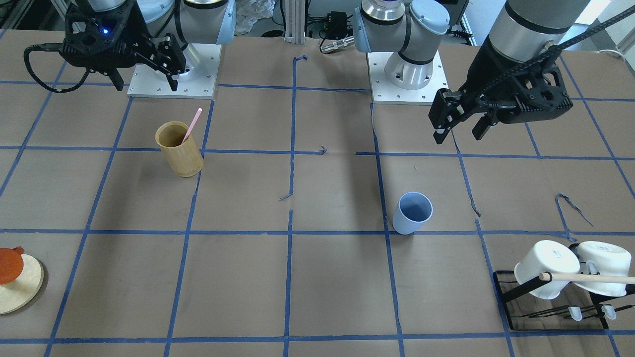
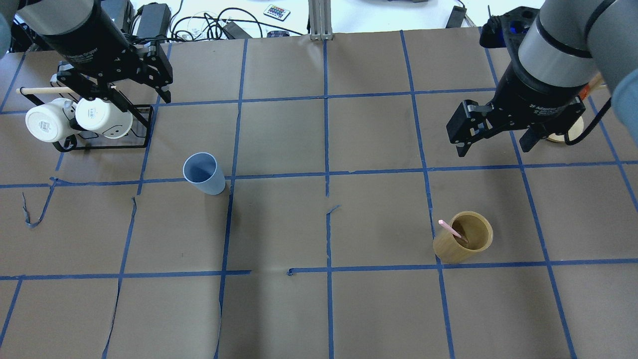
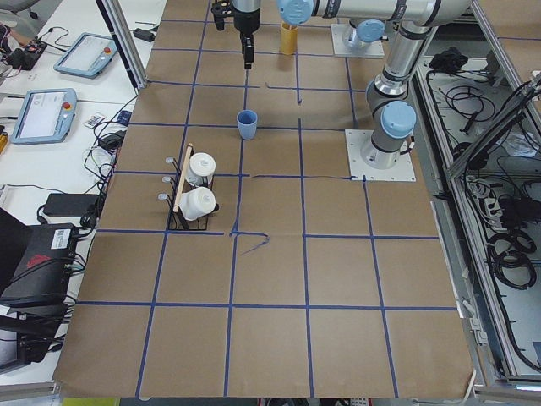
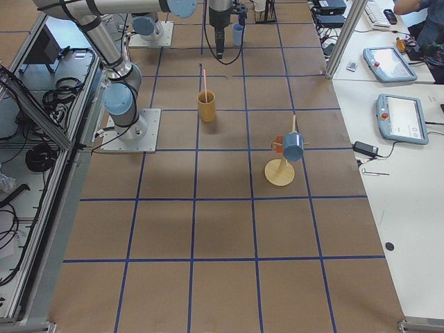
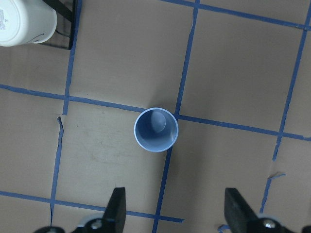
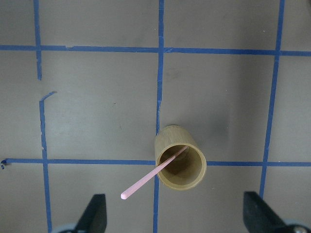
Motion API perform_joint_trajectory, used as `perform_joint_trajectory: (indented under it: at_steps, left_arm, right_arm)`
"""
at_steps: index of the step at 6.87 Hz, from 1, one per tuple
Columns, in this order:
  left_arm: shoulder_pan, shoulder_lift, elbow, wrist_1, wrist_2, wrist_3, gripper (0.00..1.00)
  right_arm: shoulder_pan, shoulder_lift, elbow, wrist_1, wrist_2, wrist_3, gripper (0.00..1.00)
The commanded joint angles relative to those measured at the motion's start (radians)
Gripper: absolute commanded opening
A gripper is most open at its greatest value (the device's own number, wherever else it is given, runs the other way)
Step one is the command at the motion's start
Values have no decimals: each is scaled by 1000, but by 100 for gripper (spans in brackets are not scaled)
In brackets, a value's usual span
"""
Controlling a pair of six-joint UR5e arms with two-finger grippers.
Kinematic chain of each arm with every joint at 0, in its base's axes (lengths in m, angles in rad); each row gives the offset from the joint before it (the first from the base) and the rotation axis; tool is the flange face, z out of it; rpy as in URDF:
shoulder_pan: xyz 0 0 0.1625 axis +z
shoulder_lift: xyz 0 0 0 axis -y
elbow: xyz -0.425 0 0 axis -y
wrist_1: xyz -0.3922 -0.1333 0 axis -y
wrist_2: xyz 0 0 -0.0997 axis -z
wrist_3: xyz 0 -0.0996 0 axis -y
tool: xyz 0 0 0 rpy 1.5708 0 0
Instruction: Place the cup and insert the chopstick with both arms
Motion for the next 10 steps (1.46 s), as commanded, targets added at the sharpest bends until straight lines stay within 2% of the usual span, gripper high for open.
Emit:
perform_joint_trajectory:
  at_steps: [1,10]
  left_arm:
    - [-3,27,-33,-8,-1,8,75]
    - [2,18,-52,9,-1,8,79]
  right_arm:
    - [0,0,0,0,0,0,100]
    - [-2,2,-12,-2,4,2,100]
